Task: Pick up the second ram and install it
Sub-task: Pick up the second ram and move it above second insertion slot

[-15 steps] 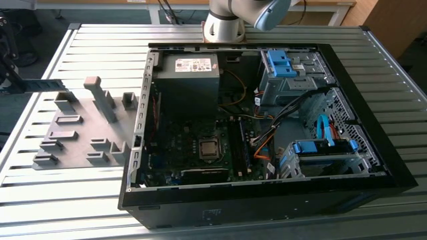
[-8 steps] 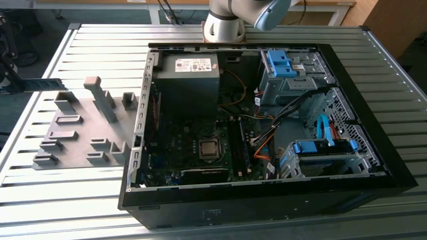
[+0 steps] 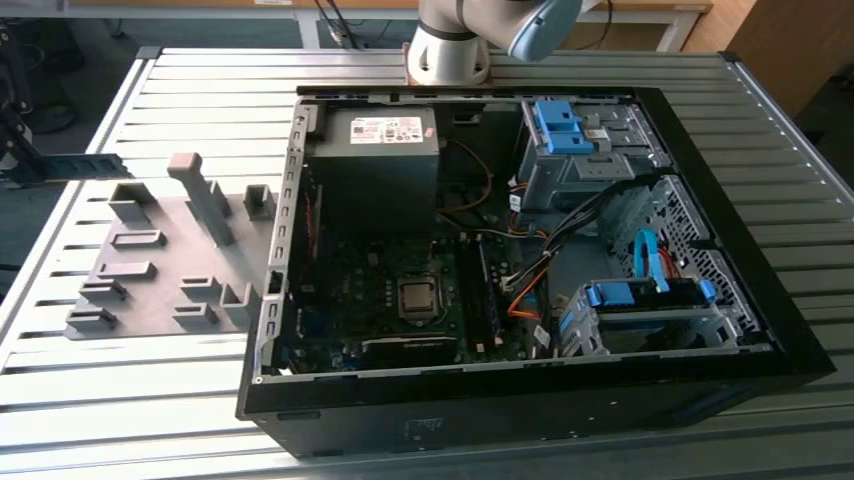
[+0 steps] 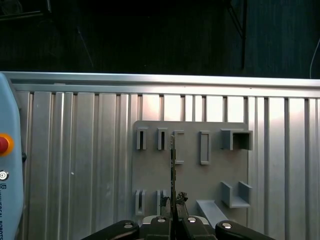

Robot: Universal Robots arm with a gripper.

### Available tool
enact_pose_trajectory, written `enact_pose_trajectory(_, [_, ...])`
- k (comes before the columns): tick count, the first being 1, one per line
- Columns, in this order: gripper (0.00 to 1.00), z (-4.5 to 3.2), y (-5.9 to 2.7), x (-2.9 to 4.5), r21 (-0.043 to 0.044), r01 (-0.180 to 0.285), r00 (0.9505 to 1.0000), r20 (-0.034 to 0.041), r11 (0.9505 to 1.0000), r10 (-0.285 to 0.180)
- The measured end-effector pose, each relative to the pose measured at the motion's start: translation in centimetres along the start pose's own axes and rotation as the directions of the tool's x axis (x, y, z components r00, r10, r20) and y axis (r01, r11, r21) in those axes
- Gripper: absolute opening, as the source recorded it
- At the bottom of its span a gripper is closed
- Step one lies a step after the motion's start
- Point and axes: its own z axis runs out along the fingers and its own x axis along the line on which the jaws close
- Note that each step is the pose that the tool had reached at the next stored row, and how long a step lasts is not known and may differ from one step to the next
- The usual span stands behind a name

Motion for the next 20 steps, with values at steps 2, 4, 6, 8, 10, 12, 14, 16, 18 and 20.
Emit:
enact_pose_trajectory(2, [0.14, -0.14, 0.0, -0.01, 0.0, 0.0, 1.0, 0.0, 1.0, 0.0])
enact_pose_trajectory(4, [0.14, -0.27, 0.01, -0.01, 0.0, 0.0, 1.0, 0.0, 1.0, 0.0])
enact_pose_trajectory(6, [0.14, -0.43, 0.01, -0.02, -0.0001, 0.0, 1.0, -0.0001, 1.0, 0.0])
enact_pose_trajectory(8, [0.14, -0.58, 0.02, -0.02, 0.0, 0.0, 1.0, 0.0, 1.0, 0.0])
enact_pose_trajectory(10, [0.14, -0.75, 0.02, -0.03, -0.0001, 0.0, 1.0, 0.0, 1.0, 0.0])
enact_pose_trajectory(12, [0.14, -0.9, 0.03, -0.03, 0.0, 0.0, 1.0, 0.0, 1.0, 0.0])
enact_pose_trajectory(14, [0.14, -1.04, 0.03, -0.04, 0.0001, 0.0, 1.0, 0.0, 1.0, 0.0])
enact_pose_trajectory(16, [0.14, -1.22, 0.03, -0.04, 0.0, 0.0, 1.0, -0.0001, 1.0, 0.0])
enact_pose_trajectory(18, [0.14, -1.39, 0.04, -0.05, 0.0, 0.0, 1.0, 0.0, 1.0, 0.0])
enact_pose_trajectory(20, [0.14, -1.56, 0.04, -0.06, 0.0, 0.0, 1.0, 0.0, 1.0, 0.0])
